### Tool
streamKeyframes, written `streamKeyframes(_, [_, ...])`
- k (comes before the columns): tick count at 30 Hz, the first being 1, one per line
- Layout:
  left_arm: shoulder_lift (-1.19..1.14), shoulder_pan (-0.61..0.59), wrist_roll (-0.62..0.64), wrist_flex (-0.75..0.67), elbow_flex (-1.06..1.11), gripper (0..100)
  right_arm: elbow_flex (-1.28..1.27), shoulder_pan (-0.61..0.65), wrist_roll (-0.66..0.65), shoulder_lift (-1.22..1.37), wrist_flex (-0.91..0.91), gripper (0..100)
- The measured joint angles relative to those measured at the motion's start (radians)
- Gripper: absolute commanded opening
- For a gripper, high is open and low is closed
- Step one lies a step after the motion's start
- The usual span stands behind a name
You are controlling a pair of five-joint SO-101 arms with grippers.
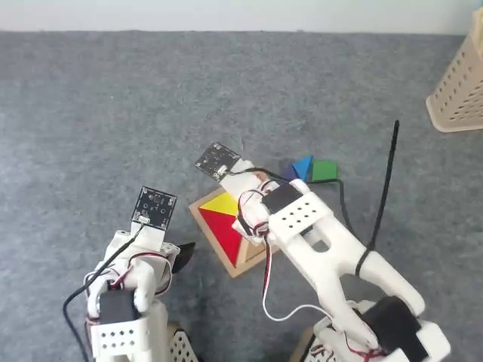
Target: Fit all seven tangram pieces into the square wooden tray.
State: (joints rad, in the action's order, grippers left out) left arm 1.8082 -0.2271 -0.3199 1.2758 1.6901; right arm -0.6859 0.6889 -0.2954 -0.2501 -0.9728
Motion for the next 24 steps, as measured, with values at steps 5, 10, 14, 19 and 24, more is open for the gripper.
streamKeyframes(5, [0.000,0.000,0.000,0.000,0.000,35,0.000,0.021,0.002,0.084,0.040,8.3])
streamKeyframes(10, [0.000,0.000,0.000,0.000,0.000,35,0.000,0.038,0.002,0.126,0.066,4.8])
streamKeyframes(14, [0.000,0.000,0.000,0.000,0.000,35,0.000,0.041,0.011,0.126,0.091,4.6])
streamKeyframes(19, [0.000,0.000,0.000,0.000,0.000,35,0.000,0.057,0.051,0.126,0.107,3.4])
streamKeyframes(24, [0.000,0.000,0.000,0.000,0.000,35,0.000,0.064,0.057,0.126,0.107,0.8])
